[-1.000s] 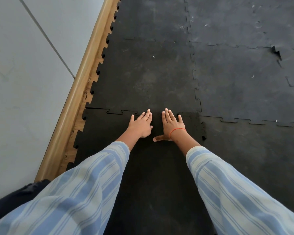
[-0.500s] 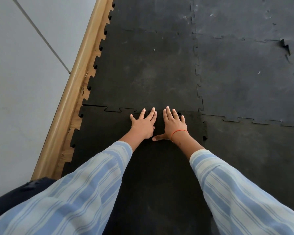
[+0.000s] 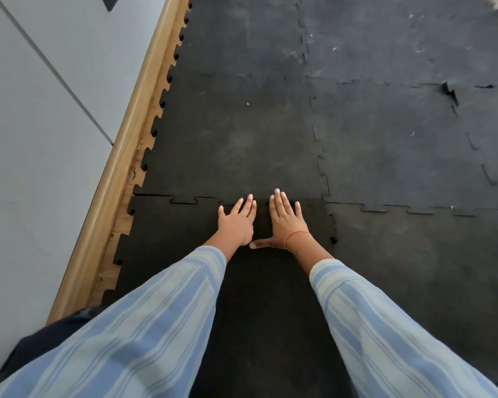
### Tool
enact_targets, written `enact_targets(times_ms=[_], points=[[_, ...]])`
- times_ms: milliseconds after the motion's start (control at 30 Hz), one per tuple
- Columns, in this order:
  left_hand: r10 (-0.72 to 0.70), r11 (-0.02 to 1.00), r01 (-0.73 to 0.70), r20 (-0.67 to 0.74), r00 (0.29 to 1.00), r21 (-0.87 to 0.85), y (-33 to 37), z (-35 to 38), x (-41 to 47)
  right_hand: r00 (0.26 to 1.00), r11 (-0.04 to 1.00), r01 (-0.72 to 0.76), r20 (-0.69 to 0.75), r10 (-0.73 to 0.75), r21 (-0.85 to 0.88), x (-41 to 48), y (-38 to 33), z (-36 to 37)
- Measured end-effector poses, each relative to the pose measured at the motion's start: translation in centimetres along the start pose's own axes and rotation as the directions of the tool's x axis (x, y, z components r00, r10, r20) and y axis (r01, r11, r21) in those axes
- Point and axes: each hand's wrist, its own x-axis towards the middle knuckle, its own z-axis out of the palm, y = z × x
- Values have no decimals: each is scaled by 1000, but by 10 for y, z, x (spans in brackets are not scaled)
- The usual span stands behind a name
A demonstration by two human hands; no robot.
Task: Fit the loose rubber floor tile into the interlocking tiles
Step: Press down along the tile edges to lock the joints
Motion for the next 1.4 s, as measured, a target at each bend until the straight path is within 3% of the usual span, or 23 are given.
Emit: enact_targets(times_ms=[100,167,300,667,1067,1300,1400], points=[[103,990,-103,-8,995,-95,-1,10,-5,969,971,-181,-138,203,157,-17,23,17],[105,986,-104,-2,995,-133,0,12,-3,958,956,-233,-126,257,180,-21,49,17],[79,985,-71,47,996,-157,3,10,3,981,978,-194,-4,195,73,-9,70,0],[73,994,-69,35,997,-87,11,9,-1,977,977,-206,-64,203,-53,-15,64,0],[60,994,-51,94,994,-97,11,3,2,974,975,-221,55,220,20,-14,68,14],[70,996,-67,47,996,-59,16,4,-1,940,944,-301,-127,318,137,-49,56,48],[91,992,-86,47,995,-97,14,7,2,949,946,-275,-107,296,172,-53,67,54]])
